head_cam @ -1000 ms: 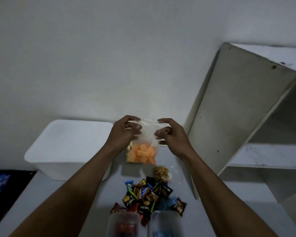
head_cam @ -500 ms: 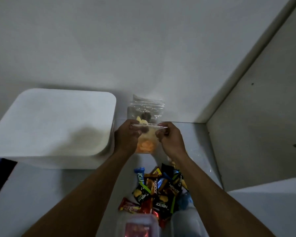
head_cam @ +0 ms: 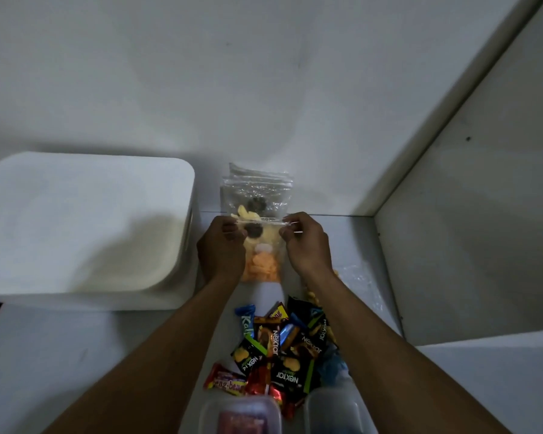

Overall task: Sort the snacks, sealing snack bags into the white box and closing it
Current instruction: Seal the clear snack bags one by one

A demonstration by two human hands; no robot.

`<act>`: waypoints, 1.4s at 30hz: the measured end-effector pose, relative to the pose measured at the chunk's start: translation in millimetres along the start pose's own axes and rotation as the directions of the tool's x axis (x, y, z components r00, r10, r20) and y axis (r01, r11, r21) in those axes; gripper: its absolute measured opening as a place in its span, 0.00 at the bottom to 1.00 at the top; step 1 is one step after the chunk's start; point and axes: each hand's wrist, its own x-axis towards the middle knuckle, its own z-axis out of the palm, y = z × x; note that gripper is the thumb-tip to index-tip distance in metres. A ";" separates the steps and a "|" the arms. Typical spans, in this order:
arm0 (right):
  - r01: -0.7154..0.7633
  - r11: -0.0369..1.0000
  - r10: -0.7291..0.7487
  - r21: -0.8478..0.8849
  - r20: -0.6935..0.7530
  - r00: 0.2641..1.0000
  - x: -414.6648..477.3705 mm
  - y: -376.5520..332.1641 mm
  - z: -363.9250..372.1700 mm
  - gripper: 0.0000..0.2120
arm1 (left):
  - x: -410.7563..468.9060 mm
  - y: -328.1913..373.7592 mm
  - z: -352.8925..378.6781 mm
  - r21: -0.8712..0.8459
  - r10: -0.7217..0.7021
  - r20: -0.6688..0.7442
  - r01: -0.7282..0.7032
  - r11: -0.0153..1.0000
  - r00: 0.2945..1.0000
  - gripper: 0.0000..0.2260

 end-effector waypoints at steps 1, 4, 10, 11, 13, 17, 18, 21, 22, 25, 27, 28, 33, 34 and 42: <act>0.001 1.000 -0.001 0.000 0.006 1.000 -0.5 -0.4 -1.4 0.11 | -0.8 1.7 0.7 -0.013 -0.007 -0.019 0.007 1.000 1.000 0.11; -0.015 1.000 0.015 0.019 0.014 1.000 -3.1 -0.7 -7.2 0.16 | -8.6 5.7 2.9 0.025 -0.008 -0.062 0.010 1.000 0.998 0.13; -0.071 0.989 0.069 -0.130 -0.019 0.997 -14.3 14.1 -43.9 0.17 | -48.2 23.4 20.3 0.119 0.230 0.044 -0.233 0.965 0.972 0.10; -0.093 0.978 0.090 -0.189 -0.022 0.996 -16.5 21.5 -52.0 0.19 | -54.9 26.8 26.3 0.094 0.245 0.121 -0.257 0.962 0.962 0.09; -0.145 0.944 0.149 -0.295 -0.012 0.989 -21.0 38.7 -68.0 0.21 | -65.1 29.3 40.7 0.060 0.269 0.275 -0.296 0.953 0.923 0.08; -0.247 0.833 0.303 -0.495 0.035 0.952 -31.9 73.4 -94.3 0.29 | -72.4 24.0 74.1 0.233 0.174 0.563 -0.358 0.904 0.808 0.16; -0.269 0.794 0.347 -0.545 0.042 0.937 -34.9 81.1 -98.6 0.30 | -72.9 22.5 81.6 0.289 0.135 0.604 -0.374 0.881 0.785 0.18; -0.329 0.748 0.426 -0.576 0.035 0.904 -40.9 98.4 -106.8 0.32 | -75.8 18.1 98.3 0.418 0.057 0.663 -0.432 0.799 0.747 0.25; -0.347 0.757 0.434 -0.554 0.028 0.901 -41.8 101.7 -107.8 0.31 | -76.8 17.2 102.2 0.447 0.044 0.659 -0.438 0.780 0.751 0.26; -0.378 0.798 0.418 -0.469 -0.020 0.908 -41.4 106.1 -109.0 0.30 | -78.2 18.8 111.2 0.453 0.040 0.618 -0.397 0.799 0.785 0.26; -0.383 0.830 0.396 -0.405 -0.057 0.917 -41.5 102.3 -110.2 0.27 | -78.9 21.5 113.8 0.436 0.027 0.599 -0.354 0.827 0.800 0.23; -0.380 0.844 0.380 -0.377 -0.077 0.922 -41.6 98.3 -112.1 0.25 | -78.8 22.0 113.6 0.427 0.011 0.588 -0.323 0.845 0.808 0.22; -0.339 0.869 0.314 -0.361 -0.129 0.941 -44.6 69.8 -126.1 0.13 | -79.9 28.7 105.9 0.351 -0.030 0.486 -0.164 0.922 0.873 0.14; -0.344 0.863 0.323 -0.370 -0.117 0.939 -46.7 67.5 -126.5 0.14 | -82.2 31.0 103.1 0.354 -0.042 0.467 -0.142 0.924 0.883 0.14; -0.423 0.826 0.437 -0.372 -0.050 0.898 -51.2 99.7 -115.7 0.20 | -83.7 14.8 108.3 0.382 -0.056 0.433 -0.126 0.916 0.900 0.16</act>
